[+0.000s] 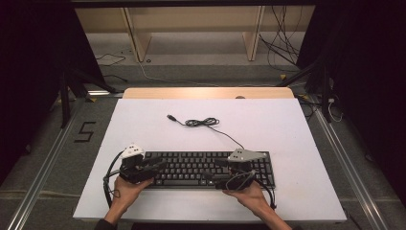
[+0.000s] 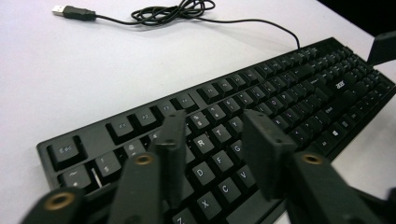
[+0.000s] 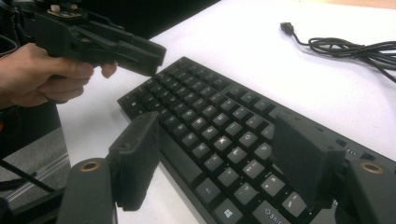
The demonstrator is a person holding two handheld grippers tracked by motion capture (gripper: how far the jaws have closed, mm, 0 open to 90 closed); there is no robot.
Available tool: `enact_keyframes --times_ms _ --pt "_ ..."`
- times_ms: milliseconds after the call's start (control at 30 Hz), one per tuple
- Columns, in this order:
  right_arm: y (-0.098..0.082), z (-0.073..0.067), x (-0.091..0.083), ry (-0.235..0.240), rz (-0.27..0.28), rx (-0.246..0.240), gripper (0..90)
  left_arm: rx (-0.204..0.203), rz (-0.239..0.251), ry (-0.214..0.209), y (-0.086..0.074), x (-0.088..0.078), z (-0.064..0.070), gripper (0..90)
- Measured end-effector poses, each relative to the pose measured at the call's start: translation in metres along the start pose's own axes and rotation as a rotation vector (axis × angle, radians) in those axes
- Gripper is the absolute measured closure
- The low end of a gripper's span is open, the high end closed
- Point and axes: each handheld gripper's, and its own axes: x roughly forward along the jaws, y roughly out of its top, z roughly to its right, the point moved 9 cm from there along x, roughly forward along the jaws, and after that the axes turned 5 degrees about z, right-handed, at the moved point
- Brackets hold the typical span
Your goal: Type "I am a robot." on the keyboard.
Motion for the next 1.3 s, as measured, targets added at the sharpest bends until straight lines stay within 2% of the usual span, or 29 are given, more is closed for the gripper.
enact_keyframes --times_ms 167,267,400,767,1067,1300 --pt "0.000 0.000 -0.002 0.000 0.006 0.001 33.3 0.032 -0.030 0.008 0.000 0.008 0.002 75.2" --pt "-0.001 -0.001 -0.003 0.003 0.002 0.001 33.2 0.031 -0.045 0.013 0.000 0.009 0.001 82.9" --pt "-0.001 -0.002 -0.002 0.005 -0.002 -0.002 32.8 0.020 -0.067 0.021 -0.002 0.011 -0.003 88.7" --pt "-0.002 -0.003 -0.001 0.008 -0.003 -0.001 32.6 0.022 -0.129 0.027 -0.009 0.025 -0.005 88.9" --pt "-0.002 -0.003 -0.001 0.009 -0.005 -0.002 32.5 0.025 -0.149 0.028 -0.010 0.034 -0.005 88.9" --pt "-0.002 -0.003 0.000 0.011 -0.007 -0.002 32.6 0.043 -0.179 0.024 -0.014 0.039 -0.003 89.0"
